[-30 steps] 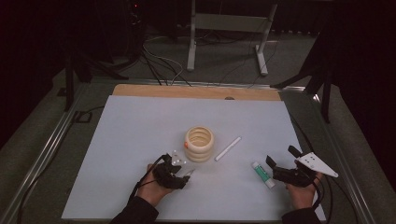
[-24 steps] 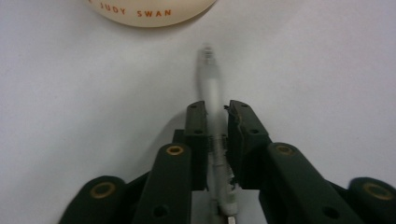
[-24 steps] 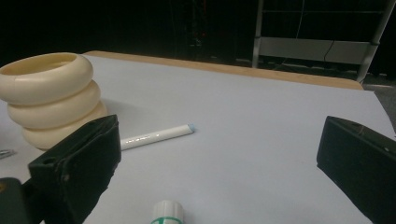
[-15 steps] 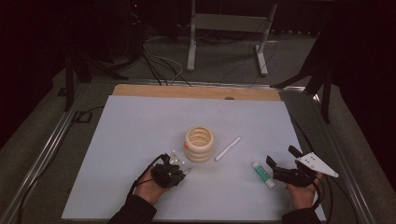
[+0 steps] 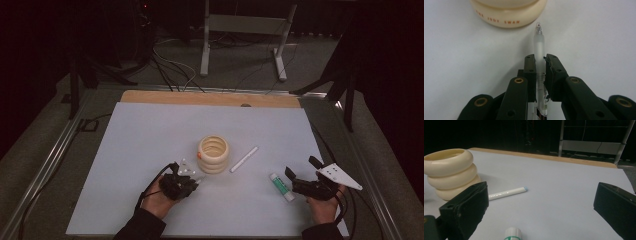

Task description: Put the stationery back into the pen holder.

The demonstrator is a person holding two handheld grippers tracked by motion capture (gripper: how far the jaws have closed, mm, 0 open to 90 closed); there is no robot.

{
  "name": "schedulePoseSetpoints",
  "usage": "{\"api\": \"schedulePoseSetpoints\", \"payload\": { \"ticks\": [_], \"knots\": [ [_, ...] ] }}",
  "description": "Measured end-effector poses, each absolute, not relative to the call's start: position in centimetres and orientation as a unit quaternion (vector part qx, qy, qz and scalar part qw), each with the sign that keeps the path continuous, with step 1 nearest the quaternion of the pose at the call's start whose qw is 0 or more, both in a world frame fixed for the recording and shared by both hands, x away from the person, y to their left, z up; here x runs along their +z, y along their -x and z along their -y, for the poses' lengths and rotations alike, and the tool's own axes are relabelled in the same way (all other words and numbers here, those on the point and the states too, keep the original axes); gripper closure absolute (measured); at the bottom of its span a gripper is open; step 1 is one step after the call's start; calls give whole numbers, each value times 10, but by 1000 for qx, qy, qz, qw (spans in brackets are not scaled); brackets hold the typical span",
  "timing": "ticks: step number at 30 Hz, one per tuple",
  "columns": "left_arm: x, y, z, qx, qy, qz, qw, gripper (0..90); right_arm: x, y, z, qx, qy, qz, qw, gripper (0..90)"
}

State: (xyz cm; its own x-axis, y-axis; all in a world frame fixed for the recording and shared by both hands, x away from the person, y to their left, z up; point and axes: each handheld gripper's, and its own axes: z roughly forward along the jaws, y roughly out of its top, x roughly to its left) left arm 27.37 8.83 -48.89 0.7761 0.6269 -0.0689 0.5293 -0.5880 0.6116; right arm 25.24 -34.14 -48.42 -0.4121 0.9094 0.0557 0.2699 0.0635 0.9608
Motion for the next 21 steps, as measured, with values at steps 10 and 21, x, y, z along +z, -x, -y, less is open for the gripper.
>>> {"api": "schedulePoseSetpoints", "payload": {
  "ticks": [10, 21],
  "knots": [
    [-475, -271, -91, 78, -881, -316, 343, 807, -484, -252, 341, 519, -446, -661, 307, 2],
    [-463, -273, -95, 84, -873, -315, 363, 806, -484, -252, 341, 518, -447, -662, 307, 2]
  ]
}}
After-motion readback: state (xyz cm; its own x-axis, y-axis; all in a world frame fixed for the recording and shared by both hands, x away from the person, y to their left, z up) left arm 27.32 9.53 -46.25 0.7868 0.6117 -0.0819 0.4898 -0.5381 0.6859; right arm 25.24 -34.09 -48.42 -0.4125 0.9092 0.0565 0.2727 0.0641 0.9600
